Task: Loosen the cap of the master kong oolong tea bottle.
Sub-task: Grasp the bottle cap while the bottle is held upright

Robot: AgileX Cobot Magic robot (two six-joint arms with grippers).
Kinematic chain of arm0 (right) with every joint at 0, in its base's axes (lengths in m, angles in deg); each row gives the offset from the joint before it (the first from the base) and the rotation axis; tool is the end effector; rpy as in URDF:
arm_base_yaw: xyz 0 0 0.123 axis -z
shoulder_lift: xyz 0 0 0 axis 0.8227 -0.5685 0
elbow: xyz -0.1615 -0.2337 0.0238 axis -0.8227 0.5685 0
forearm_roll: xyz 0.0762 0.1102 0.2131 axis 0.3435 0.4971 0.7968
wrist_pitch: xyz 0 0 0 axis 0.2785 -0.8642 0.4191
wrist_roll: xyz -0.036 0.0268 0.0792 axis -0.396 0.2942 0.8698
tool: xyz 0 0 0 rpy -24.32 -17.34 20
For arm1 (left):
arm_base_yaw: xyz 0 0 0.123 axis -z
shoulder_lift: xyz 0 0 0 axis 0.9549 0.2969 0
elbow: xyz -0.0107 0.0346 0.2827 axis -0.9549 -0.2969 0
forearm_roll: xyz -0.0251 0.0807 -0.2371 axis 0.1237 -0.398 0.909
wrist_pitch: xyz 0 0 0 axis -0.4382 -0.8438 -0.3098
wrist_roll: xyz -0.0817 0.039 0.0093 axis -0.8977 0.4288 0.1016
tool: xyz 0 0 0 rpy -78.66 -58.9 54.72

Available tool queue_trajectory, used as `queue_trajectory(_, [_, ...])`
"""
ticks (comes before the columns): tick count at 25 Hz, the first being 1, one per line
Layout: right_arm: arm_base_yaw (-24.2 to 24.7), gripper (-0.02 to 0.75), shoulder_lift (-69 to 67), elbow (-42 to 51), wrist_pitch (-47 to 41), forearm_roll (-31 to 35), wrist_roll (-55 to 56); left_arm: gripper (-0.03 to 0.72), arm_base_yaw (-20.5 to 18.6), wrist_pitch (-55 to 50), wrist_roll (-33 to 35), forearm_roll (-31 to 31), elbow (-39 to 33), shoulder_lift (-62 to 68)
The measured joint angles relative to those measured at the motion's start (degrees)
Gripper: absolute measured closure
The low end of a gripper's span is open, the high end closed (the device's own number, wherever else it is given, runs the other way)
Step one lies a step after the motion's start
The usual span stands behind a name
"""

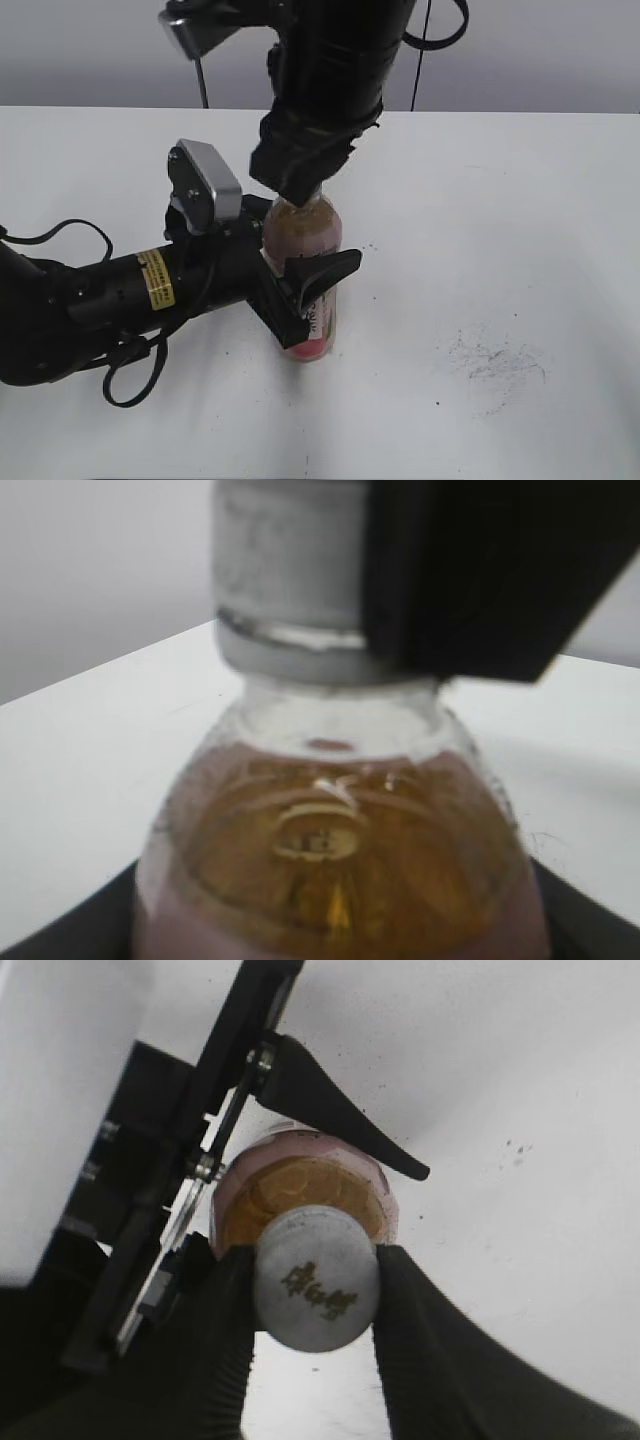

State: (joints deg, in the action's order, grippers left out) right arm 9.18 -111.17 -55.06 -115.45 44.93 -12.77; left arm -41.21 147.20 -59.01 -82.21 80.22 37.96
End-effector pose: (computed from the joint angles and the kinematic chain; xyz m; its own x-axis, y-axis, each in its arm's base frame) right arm 0.2775 0.2913 0.2997 -0.4114 -0.8685 -0.2767 -0.8924 0.4455 -0.0718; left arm 0.2472 -0.2072 0.1246 -0.0614 0.1066 -0.9924 0.8924 0.4513 -0.0067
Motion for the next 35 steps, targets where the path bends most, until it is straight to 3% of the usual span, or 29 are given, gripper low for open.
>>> queue_trajectory(4, [0.0, 0.467, -0.07, -0.4, -0.07, 0.11, -29.03, 0.246, 0.0, 0.14, 0.31, 0.12, 0.0, 0.0])
queue_trajectory(11, [0.0, 0.467, -0.07, -0.89, -0.07, 2.18, -103.8, 0.246, 0.05, 0.18, 1.02, -0.5, 0.0, 0.0])
queue_trajectory(13, [0.06, 0.467, -0.07, -0.94, 0.04, 2.79, -116.79, 0.246, 0.05, 0.26, 1.02, -0.57, 0.0, 0.0])
queue_trajectory(16, [0.16, 0.467, -0.07, -0.94, 0.11, 3.48, -121.75, 0.246, 0.05, 0.33, 1.02, -0.75, 0.0, 0.0])
queue_trajectory(20, [0.21, 0.448, 0.04, -0.94, -0.13, 3.36, -108.87, 0.246, 0.05, 0.33, 0.96, -0.89, 0.0, 0.0])
queue_trajectory(24, [-0.12, 0.198, 0.07, -0.94, 0.01, 6.15, -81.47, 0.246, 0.05, 0.21, 0.29, -0.25, 0.0, 0.01])
queue_trajectory(26, [-0.19, 0.13, 0.07, -0.94, 0.01, 5.75, -63.63, 0.246, 0.05, 0.21, 0.25, -0.25, 0.0, 0.01])
queue_trajectory(33, [-0.19, 0.171, 0.1, -0.94, 0.01, -2.52, 1.53, 0.246, 0.05, 0.21, 0.18, 0.59, 0.0, 0.01])
queue_trajectory(35, [-0.19, 0.172, 0.1, -0.94, -0.06, -3.18, 13.44, 0.246, 0.05, 0.09, -0.1, 1.61, 0.0, 0.01])
